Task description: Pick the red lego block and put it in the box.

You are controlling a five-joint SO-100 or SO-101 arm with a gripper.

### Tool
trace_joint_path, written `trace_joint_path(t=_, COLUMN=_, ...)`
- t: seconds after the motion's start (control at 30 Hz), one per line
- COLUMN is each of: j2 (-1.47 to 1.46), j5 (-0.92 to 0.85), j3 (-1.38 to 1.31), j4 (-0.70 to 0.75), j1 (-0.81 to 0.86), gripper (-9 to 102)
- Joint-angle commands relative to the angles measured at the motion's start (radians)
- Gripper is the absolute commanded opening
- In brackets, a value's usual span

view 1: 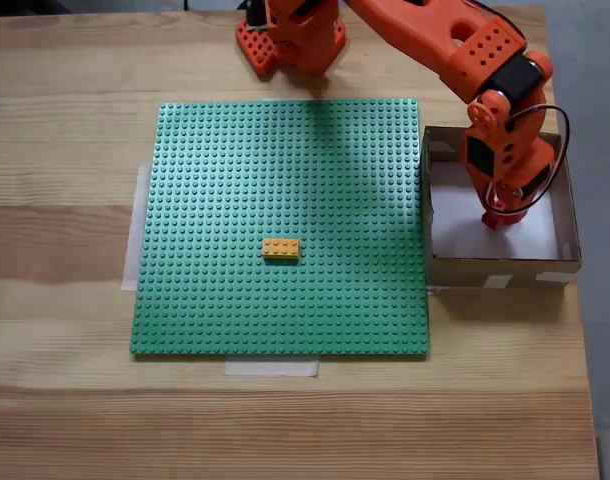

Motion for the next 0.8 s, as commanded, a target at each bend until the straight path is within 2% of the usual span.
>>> trace_joint_path(t=0.0, j2=0.009, j5=0.003, j3=-0.003, j4=-0.011, j1=-0.003, gripper=13)
trace_joint_path(t=0.07, j2=0.012, j5=-0.012, j3=0.014, j4=-0.023, j1=-0.008, gripper=17)
trace_joint_path(t=0.4, j2=0.114, j5=-0.023, j3=0.043, j4=-0.054, j1=-0.014, gripper=16)
trace_joint_path(t=0.53, j2=0.196, j5=-0.051, j3=0.106, j4=-0.124, j1=-0.005, gripper=13)
trace_joint_path(t=0.77, j2=0.341, j5=-0.081, j3=0.137, j4=-0.140, j1=0.015, gripper=7)
